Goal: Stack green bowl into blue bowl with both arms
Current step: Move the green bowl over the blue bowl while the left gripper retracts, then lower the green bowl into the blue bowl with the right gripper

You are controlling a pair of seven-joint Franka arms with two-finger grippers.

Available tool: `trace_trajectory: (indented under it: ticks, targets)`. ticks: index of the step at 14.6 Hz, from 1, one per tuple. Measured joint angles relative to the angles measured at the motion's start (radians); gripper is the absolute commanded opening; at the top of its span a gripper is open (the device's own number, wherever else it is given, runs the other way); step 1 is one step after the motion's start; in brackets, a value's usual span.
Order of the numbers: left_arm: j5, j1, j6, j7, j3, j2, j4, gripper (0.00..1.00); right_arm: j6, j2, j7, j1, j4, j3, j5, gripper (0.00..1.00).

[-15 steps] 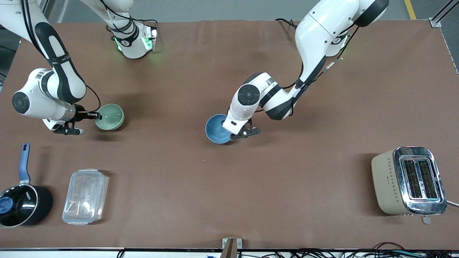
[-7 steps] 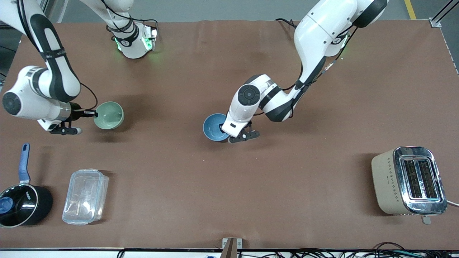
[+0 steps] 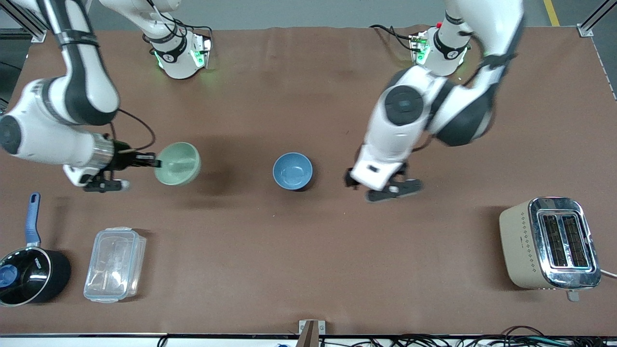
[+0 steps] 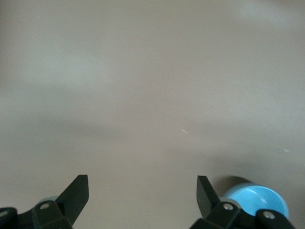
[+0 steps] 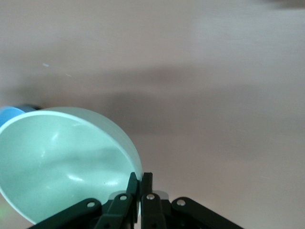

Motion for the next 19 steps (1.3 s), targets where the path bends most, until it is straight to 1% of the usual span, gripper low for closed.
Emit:
trace_trajectory:
  ticks: [3, 5, 9, 11, 12, 13, 15, 16, 19]
  targets:
    - [0.0, 0.141, -0.048, 0.151, 0.0, -0.064, 0.002, 1.0, 0.109, 0.042, 0.193, 0.158, 0.0, 0.003, 0.014, 0.01]
    - [0.0, 0.215, -0.085, 0.217, -0.002, -0.11, 0.004, 1.0, 0.152, 0.071, 0.284, 0.24, 0.0, 0.003, 0.054, 0.01]
    - [-0.008, 0.279, -0.212, 0.271, -0.004, -0.205, 0.004, 1.0, 0.251, 0.118, 0.492, 0.39, 0.0, 0.002, 0.075, 0.01]
    - [-0.052, 0.323, -0.252, 0.354, 0.001, -0.241, 0.001, 1.0, 0.302, 0.156, 0.581, 0.456, 0.0, 0.002, 0.075, 0.02]
    - [-0.076, 0.334, -0.26, 0.412, 0.018, -0.259, -0.004, 1.0, 0.318, 0.176, 0.612, 0.48, 0.0, 0.002, 0.075, 0.02]
    - [-0.092, 0.329, -0.267, 0.464, 0.051, -0.277, -0.015, 1.0, 0.327, 0.194, 0.631, 0.495, 0.0, 0.001, 0.075, 0.02]
    - [-0.103, 0.296, -0.31, 0.534, 0.121, -0.308, -0.034, 1.0, 0.335, 0.216, 0.642, 0.497, 0.0, -0.005, 0.075, 0.02]
    - [-0.104, 0.284, -0.335, 0.55, 0.137, -0.323, -0.04, 1.0, 0.336, 0.22, 0.642, 0.493, 0.001, -0.012, 0.075, 0.02]
    - [-0.142, 0.268, -0.363, 0.555, 0.144, -0.36, -0.065, 1.0, 0.352, 0.226, 0.642, 0.483, 0.003, -0.022, 0.076, 0.02]
